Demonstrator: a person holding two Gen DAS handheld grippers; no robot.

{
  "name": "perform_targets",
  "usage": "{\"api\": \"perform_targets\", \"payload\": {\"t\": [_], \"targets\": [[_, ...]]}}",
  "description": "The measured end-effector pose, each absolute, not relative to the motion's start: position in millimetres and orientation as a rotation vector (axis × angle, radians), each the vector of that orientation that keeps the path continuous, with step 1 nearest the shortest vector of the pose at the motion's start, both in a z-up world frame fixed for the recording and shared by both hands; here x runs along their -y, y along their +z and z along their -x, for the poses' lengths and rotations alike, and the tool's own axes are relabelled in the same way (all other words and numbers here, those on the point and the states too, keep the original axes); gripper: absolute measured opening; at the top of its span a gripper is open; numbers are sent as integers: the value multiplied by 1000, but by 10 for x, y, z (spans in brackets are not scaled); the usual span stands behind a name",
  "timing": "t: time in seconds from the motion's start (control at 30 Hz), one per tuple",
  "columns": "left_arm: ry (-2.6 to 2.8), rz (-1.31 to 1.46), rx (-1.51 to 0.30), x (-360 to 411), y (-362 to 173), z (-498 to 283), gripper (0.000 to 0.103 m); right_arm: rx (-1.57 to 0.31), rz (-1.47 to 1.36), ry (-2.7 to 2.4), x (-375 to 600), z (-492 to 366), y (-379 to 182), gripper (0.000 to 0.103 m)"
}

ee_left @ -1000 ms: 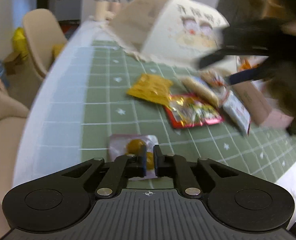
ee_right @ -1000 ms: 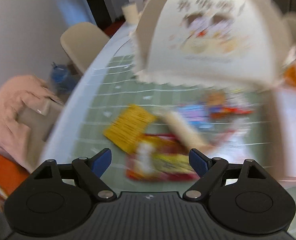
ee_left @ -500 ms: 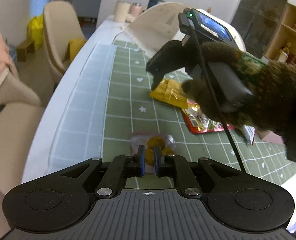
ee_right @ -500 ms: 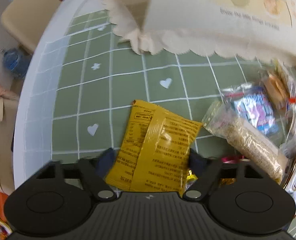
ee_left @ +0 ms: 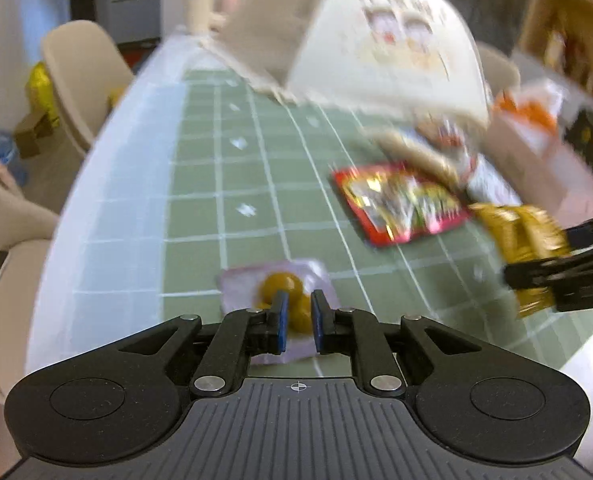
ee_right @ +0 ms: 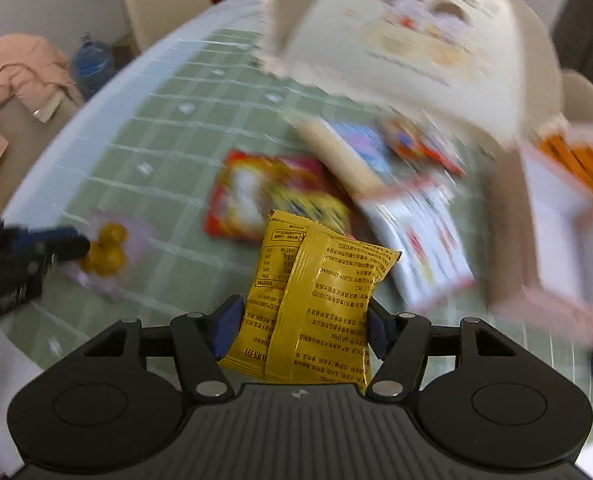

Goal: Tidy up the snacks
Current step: 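Lift the snack tray with left tool while right lifts the yellow packet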

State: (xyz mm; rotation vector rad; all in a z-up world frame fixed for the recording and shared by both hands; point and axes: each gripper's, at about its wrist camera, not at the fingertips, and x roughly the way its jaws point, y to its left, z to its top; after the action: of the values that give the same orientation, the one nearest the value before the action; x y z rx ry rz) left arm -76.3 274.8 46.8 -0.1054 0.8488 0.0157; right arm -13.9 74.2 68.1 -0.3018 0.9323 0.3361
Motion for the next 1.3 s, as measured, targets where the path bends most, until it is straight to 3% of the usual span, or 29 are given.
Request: {"api": "perform_targets", "payload": {"t": [0.1,0.17,0.23,0.43,0.53,1.3], "targets": [[5,-17,-874,-2518,377,717,27,-943,259,288,-475,149,556,64],[-22,-63,-878,-2420,347,708,44,-951,231,277,-343,171,476,65],[-73,-38,-884,-2397,330,696,71,-959,210,274,-268,182,379,66],[30,67,-847,-2564,500,730,66,-933,210,272,-225,275,215,74],[66,86,-924,-2622,412,613,66,-944,200,256,-228,293,140,79],[2,314,-876,-3004,289,602,65,-945,182,275,-232,222,207,80]]}}
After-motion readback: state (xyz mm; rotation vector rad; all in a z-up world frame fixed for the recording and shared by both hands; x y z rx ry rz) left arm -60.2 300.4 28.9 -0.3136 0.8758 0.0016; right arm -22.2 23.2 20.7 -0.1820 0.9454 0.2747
